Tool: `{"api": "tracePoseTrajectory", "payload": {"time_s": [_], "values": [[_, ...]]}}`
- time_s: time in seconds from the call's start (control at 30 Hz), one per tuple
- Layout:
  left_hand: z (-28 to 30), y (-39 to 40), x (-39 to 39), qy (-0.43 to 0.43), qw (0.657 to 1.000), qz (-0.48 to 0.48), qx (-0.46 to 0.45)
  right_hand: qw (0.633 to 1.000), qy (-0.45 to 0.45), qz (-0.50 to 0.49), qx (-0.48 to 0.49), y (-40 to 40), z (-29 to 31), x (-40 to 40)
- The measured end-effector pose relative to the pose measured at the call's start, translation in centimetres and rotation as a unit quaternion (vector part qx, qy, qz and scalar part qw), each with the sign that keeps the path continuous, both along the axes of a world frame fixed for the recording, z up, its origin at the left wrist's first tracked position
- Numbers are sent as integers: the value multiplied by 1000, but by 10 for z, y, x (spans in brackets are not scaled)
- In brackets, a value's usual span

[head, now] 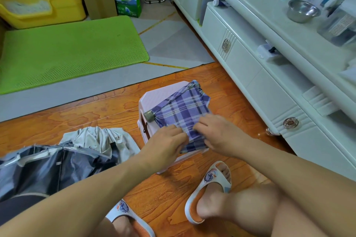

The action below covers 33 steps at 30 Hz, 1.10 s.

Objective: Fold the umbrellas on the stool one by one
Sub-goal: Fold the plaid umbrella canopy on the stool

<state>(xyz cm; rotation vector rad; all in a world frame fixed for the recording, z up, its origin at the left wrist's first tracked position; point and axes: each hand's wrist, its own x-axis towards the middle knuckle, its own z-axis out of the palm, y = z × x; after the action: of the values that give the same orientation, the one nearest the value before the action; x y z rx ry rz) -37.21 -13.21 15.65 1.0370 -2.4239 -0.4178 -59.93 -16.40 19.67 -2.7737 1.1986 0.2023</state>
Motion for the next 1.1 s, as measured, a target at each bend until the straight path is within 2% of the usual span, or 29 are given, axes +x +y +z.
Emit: {"api": "tracePoseTrajectory", "payload": {"time_s": [0.23,0.33,0.43,0.53,0.67,0.8,0.9,1.0,1.07,1.1], "values": [[-3,2,13,-65,995,-72,-6,995,-17,93,-36,14,-23,-4],[-3,-17,23,-53,998,32,5,993,-9,109,-32,13,-27,-4],[-4,-44,36,-141,975,158,69,994,4,109,-11,14,-35,-2],[-7,-62,45,-192,952,181,156,995,17,94,19,14,-41,-1],[-15,-72,52,-133,938,221,230,994,37,86,64,12,-48,3],[-18,-79,51,-122,926,242,264,982,60,19,176,6,-49,9],[-13,-81,41,-130,938,243,208,969,47,-19,241,0,-44,14],[-17,-69,24,-227,960,117,111,941,47,-47,331,-5,-36,16],[-28,-59,16,-299,947,67,98,911,-23,-138,389,-15,-28,10],[-34,-57,14,-320,941,64,92,901,-72,-206,374,-23,-24,2]]}}
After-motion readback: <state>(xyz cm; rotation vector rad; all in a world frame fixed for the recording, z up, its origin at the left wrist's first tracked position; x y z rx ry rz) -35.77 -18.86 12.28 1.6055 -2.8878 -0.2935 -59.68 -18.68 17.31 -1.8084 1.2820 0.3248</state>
